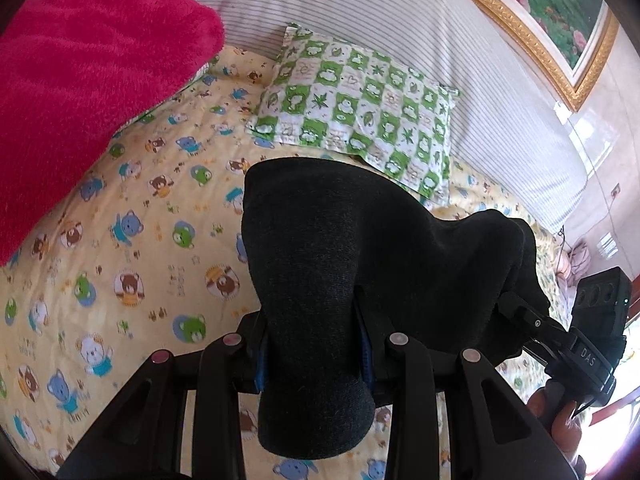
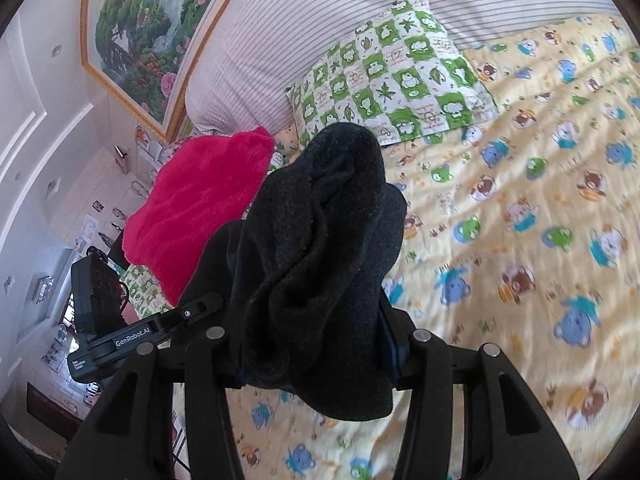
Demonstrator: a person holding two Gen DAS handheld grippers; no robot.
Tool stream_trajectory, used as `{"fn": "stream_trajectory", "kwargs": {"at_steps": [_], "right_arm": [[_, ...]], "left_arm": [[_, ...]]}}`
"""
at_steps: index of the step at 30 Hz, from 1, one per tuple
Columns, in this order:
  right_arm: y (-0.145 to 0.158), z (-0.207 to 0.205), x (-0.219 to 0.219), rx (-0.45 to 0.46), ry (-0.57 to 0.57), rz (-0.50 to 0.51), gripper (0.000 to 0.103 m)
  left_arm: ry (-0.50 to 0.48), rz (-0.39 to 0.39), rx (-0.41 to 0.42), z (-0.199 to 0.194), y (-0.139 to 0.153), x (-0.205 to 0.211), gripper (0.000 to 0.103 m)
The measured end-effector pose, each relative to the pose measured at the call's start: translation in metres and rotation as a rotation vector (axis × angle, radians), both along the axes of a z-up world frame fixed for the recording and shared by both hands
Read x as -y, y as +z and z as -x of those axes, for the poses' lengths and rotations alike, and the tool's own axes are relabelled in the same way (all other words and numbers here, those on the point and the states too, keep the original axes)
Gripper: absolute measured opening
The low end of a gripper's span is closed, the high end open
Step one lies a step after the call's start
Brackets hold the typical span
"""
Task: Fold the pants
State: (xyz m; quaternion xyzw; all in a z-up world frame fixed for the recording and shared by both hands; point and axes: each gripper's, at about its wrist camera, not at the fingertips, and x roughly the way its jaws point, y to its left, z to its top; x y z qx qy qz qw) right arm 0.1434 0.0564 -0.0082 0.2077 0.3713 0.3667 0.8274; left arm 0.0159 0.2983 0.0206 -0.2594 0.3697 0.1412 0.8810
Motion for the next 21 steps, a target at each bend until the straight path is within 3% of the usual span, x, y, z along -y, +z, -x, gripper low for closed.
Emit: {"fn": "stream_trajectory", "kwargs": {"at_steps": [12, 21], "right_arm": [[-0.010, -0.037, -0.010, -0.012, -0.005, -0.023, 0.050], [-0.030, -0.056, -0.013, -0.060, -0.013, -0.007, 0.050]], "left_arm": [[0.010, -0.062, -0.018, -0.038, -0.004, -0.017, 0.034], [0.015, -0.047, -0.057, -0.055, -0.028, -0.026, 0.034]]}}
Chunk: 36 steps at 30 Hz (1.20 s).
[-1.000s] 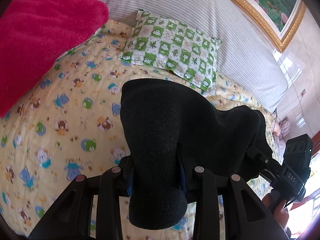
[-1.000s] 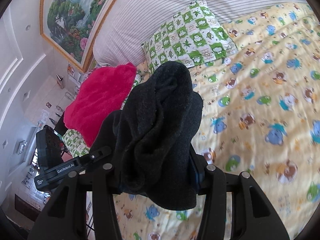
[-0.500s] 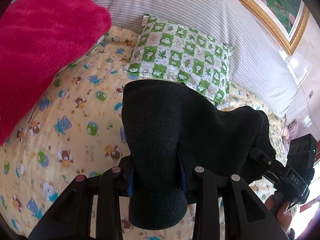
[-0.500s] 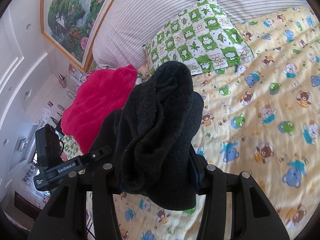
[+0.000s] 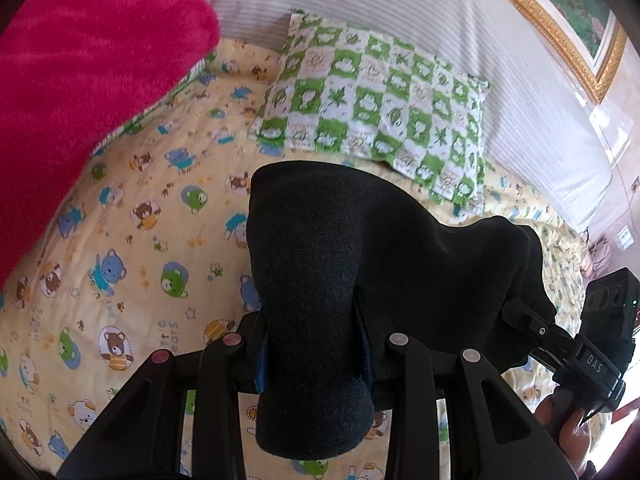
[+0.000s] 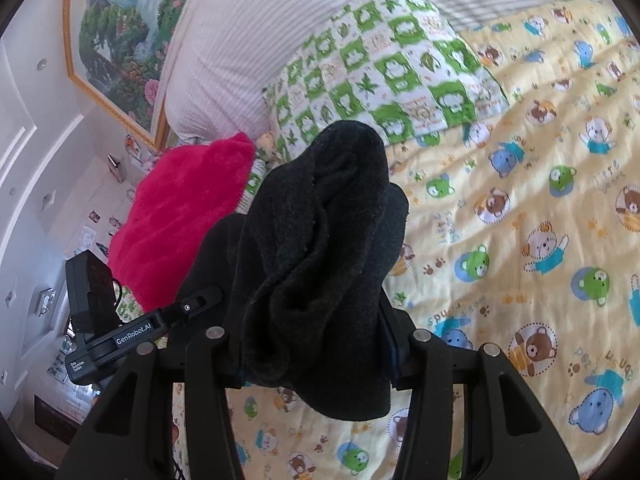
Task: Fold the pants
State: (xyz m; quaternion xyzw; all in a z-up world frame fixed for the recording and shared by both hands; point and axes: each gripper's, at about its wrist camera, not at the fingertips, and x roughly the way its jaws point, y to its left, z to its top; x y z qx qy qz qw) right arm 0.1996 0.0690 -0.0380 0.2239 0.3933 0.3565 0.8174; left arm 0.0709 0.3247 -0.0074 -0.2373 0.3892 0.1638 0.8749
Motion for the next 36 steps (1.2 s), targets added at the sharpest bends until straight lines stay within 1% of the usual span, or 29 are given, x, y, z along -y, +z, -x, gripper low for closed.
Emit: {"fn": "stream_trajectory", "kwargs": {"at_steps": [3, 6, 8, 10, 11, 13, 18, 23, 29, 33, 36], "right_arm": [[-0.007, -0.002, 0.000, -0.016, 0.000, 0.016, 0.051], [-0.011, -0.003, 0.001, -0.031, -0.006, 0.029, 0.054], [-0.013, -0.003, 0.001, -0.037, -0.009, 0.040, 0.056], [-0.015, -0.001, 0.003, -0.027, -0.023, 0.062, 0.060], [-0.016, -0.001, 0.004, -0.023, -0.026, 0.073, 0.060], [-0.019, 0.000, 0.006, -0.020, -0.031, 0.088, 0.061], [-0.023, 0.001, 0.010, -0.012, -0.047, 0.146, 0.069], [-0.028, 0.000, 0.012, -0.025, -0.054, 0.155, 0.073], [-0.029, -0.001, 0.011, -0.024, -0.057, 0.180, 0.077], [-0.026, 0.000, 0.010, -0.021, -0.059, 0.191, 0.077], [-0.018, 0.006, 0.010, 0.006, -0.058, 0.201, 0.078]], "left_arm": [[-0.002, 0.000, 0.000, 0.001, -0.005, -0.001, 0.036], [0.001, -0.004, 0.001, 0.002, -0.010, -0.001, 0.040], [0.006, -0.011, -0.002, 0.004, -0.012, -0.001, 0.045], [0.006, -0.008, -0.002, 0.005, -0.015, -0.002, 0.048], [0.007, -0.006, -0.003, 0.006, -0.017, -0.003, 0.050], [0.006, -0.001, -0.001, 0.006, -0.021, -0.005, 0.052], [-0.003, 0.009, -0.003, 0.009, -0.030, -0.009, 0.060], [-0.004, 0.016, -0.004, 0.014, -0.036, -0.012, 0.069], [-0.004, -0.002, -0.010, 0.016, -0.035, -0.010, 0.072], [-0.001, -0.009, -0.017, 0.018, -0.030, -0.009, 0.072], [0.006, -0.042, -0.022, 0.023, -0.024, -0.005, 0.072]]}}
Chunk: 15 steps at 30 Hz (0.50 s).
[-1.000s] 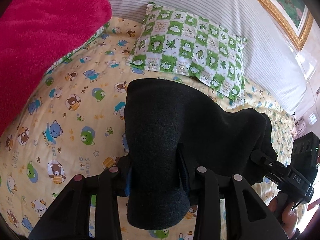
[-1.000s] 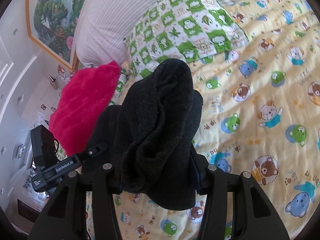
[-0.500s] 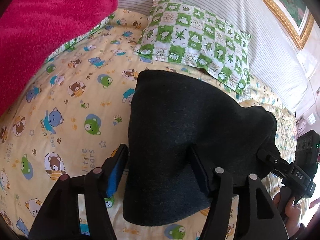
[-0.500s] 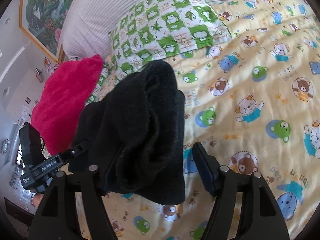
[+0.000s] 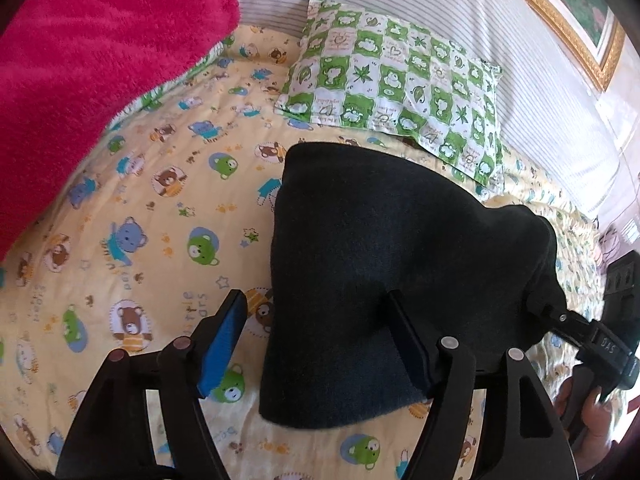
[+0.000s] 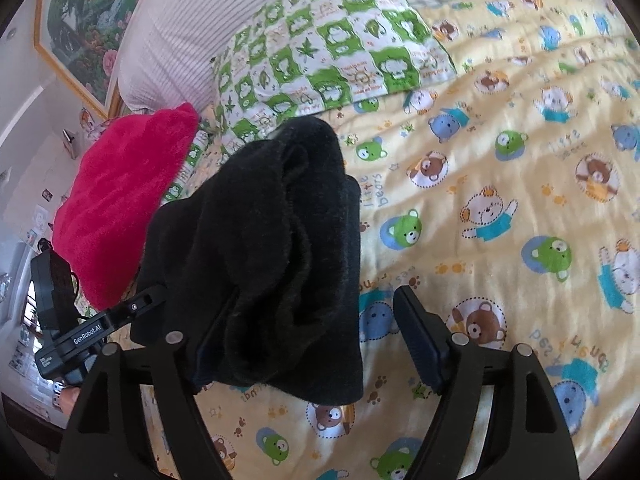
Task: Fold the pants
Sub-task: 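Open both grippers and withdraw them from the folded pants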
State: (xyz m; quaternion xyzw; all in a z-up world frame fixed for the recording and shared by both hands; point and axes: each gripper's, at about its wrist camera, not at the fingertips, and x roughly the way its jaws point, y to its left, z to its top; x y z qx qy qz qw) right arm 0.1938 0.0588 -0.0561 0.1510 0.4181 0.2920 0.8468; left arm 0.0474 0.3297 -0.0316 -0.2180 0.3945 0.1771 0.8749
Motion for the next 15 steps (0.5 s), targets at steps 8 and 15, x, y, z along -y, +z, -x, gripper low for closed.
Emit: {"fn": "stream_trajectory", "kwargs": {"at_steps": [8, 15], "right_arm": [[0.020, 0.023, 0.003, 0.040, 0.024, -0.012, 0.079], [0.032, 0.045, -0.004, 0.075, 0.066, 0.037, 0.082]], "left_arm": [[-0.007, -0.005, -0.006, 0.020, 0.004, 0.015, 0.074], [-0.031, -0.038, -0.015, 0.035, 0.006, 0.033, 0.075]]}}
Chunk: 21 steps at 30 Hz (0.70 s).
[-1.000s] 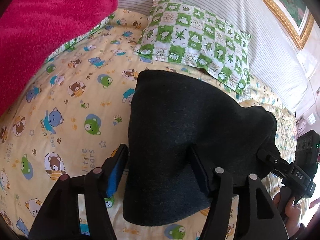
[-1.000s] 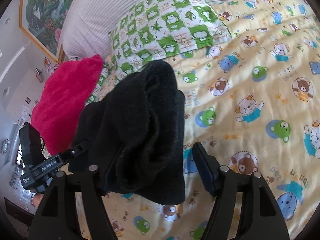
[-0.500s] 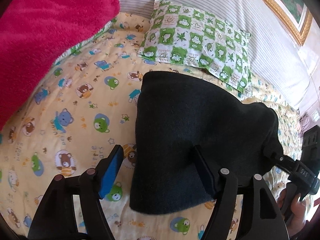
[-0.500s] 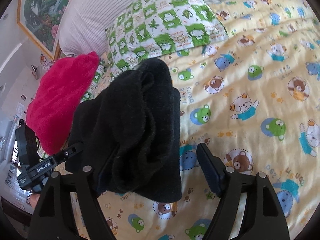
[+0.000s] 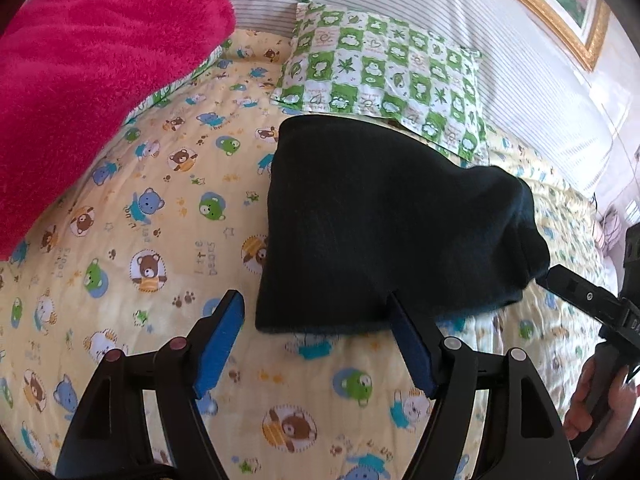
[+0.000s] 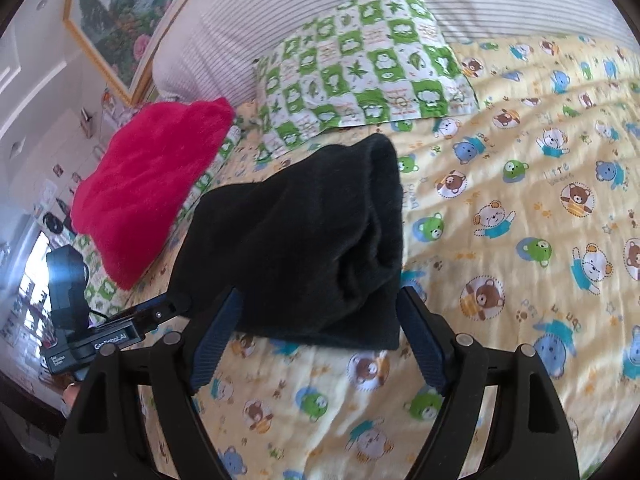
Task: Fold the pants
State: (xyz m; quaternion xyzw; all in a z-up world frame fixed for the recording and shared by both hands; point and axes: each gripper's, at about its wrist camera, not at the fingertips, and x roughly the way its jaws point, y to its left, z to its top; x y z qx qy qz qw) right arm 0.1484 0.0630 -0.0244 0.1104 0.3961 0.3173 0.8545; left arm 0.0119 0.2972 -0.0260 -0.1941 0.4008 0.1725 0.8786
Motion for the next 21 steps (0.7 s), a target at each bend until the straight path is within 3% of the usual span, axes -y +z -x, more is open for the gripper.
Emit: {"fn": "stream_trajectory", "kwargs": {"at_steps": [3, 15, 21], "right_arm": [[0.002, 0.010, -0.003, 0.023, 0.016, 0.027, 0.086], [0.011, 0.039, -0.009, 0.120, 0.073, 0.125, 0.087], [0.015, 0.048, -0.014, 0.178, 0.114, 0.175, 0.094]], "left_arm": [[-0.017, -0.032, 0.001, 0.006, 0.002, 0.008, 0.076], [-0.058, -0.138, 0.023, 0.025, 0.011, 0.027, 0.081], [-0.078, -0.213, 0.037, 0.031, 0.019, 0.034, 0.083]]}}
